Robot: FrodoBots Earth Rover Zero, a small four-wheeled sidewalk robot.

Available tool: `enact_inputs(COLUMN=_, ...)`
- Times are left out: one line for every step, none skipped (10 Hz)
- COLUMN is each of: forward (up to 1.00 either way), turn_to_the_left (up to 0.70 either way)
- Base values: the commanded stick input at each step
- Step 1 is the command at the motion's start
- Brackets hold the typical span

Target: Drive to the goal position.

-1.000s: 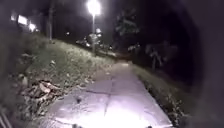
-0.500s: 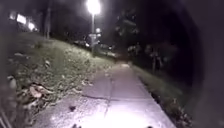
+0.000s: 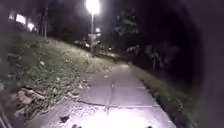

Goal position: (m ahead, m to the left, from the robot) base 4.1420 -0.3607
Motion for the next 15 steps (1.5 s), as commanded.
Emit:
enact_inputs(forward=0.45, turn_to_the_left=0.0)
enact_inputs(forward=0.45, turn_to_the_left=0.0)
enact_inputs(forward=0.45, turn_to_the_left=0.0)
enact_inputs(forward=0.45, turn_to_the_left=0.0)
enact_inputs(forward=0.45, turn_to_the_left=0.0)
enact_inputs(forward=0.45, turn_to_the_left=0.0)
enact_inputs(forward=0.45, turn_to_the_left=0.0)
enact_inputs(forward=0.45, turn_to_the_left=0.0)
enact_inputs(forward=0.45, turn_to_the_left=0.0)
enact_inputs(forward=0.45, turn_to_the_left=0.0)
enact_inputs(forward=0.45, turn_to_the_left=0.0)
enact_inputs(forward=0.45, turn_to_the_left=0.0)
enact_inputs(forward=0.45, turn_to_the_left=0.0)
enact_inputs(forward=0.45, turn_to_the_left=0.0)
enact_inputs(forward=0.45, turn_to_the_left=-0.27)
